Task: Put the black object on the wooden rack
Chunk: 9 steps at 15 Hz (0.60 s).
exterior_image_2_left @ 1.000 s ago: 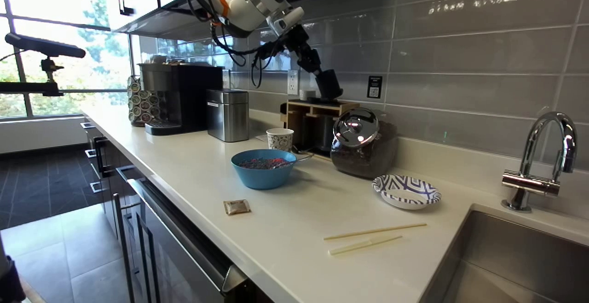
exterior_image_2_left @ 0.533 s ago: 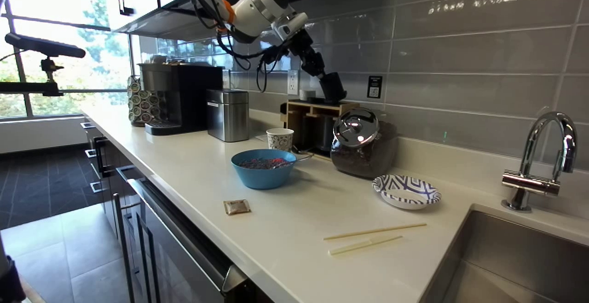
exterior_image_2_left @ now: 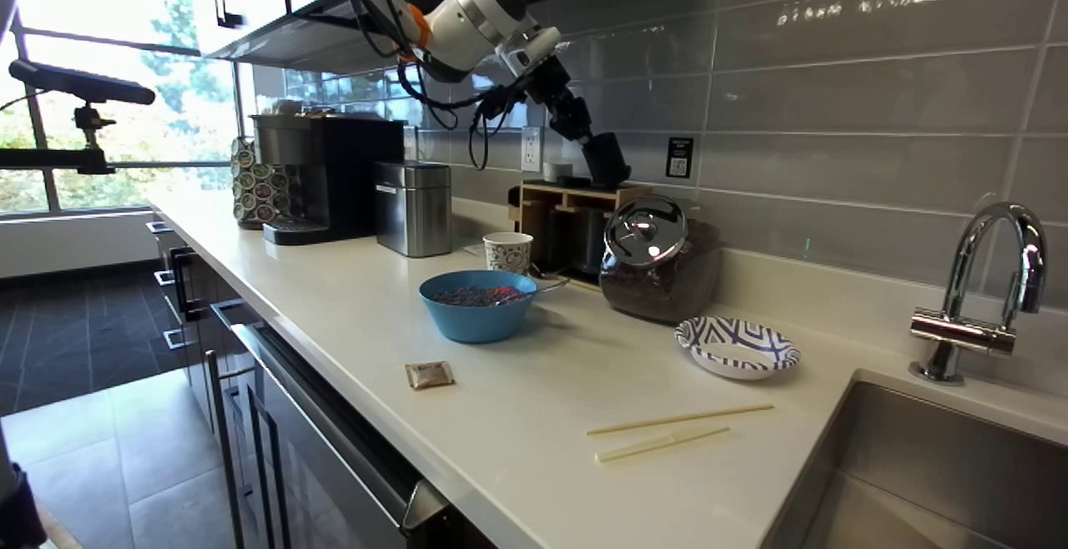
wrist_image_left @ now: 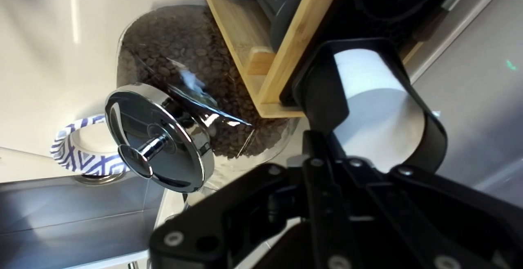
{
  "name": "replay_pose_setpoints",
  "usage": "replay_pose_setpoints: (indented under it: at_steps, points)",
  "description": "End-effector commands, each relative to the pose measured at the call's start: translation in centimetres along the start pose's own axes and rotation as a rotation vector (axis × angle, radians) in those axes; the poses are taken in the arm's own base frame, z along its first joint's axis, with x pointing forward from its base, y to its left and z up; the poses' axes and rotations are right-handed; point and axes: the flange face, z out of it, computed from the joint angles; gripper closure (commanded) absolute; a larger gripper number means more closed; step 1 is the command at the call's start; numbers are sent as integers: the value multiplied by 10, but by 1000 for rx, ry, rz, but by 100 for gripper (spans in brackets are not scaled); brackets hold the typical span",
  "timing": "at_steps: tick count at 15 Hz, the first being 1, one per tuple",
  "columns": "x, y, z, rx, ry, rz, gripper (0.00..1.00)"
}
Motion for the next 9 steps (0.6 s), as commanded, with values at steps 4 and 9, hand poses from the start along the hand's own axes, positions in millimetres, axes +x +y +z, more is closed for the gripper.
replay_pose_setpoints:
  at_steps: [4,9]
  points:
    - [-2,-8,7,30,-4,7,58]
    - [-4,-9,7,38,-7,-2,66]
